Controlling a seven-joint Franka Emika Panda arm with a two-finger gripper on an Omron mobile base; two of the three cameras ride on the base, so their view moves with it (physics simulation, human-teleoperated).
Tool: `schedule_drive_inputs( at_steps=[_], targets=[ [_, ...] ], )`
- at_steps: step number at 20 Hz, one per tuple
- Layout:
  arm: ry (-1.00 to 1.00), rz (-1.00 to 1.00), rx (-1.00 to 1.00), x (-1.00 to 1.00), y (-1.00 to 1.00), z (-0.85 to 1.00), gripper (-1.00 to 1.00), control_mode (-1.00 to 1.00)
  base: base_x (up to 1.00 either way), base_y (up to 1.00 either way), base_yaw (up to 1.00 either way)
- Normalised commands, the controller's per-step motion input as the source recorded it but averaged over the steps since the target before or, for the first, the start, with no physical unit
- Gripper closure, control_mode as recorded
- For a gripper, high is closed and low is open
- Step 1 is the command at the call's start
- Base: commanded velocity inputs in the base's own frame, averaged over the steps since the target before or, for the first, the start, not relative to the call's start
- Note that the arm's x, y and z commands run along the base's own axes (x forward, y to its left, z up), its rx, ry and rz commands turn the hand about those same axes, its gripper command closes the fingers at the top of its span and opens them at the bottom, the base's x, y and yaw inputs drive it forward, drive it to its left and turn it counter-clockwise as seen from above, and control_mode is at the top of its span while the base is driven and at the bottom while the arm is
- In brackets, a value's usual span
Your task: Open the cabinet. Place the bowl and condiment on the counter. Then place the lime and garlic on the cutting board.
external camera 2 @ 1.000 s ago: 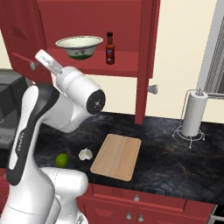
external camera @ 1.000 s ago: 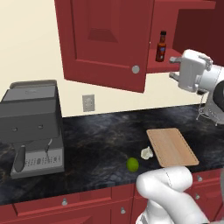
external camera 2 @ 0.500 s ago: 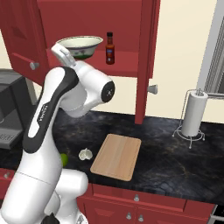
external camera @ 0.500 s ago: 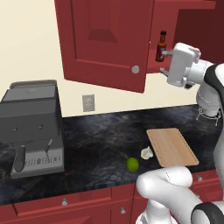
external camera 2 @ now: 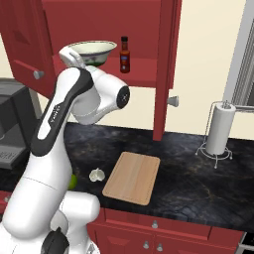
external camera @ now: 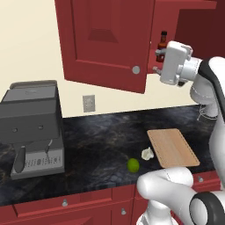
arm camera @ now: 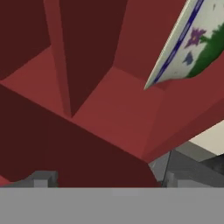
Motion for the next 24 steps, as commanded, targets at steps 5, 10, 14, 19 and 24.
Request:
schedule_drive_inputs(
  at_steps=[5, 10, 14, 19, 24],
  targets=[
    [0.05, 0.05, 0.06, 0.41, 0.17, -0.05, -1.00, -1.00, 0.00, 0.00, 0.00],
    [0.06, 0.05, 0.05, 0.34, 0.14, -0.05, -1.00, -1.00, 0.00, 0.00, 0.00],
    [0.03, 0.11, 0.05, 0.16, 0.17, -0.03, -1.00, -1.00, 0.00, 0.00, 0.00],
    [0.00, 0.14, 0.01, 0.00, 0.38, 0.00, -1.00, -1.00, 0.00, 0.00, 0.00],
    [0.00, 0.14, 0.00, -0.27, 0.47, 0.00, -1.00, -1.00, 0.00, 0.00, 0.00]
  ],
)
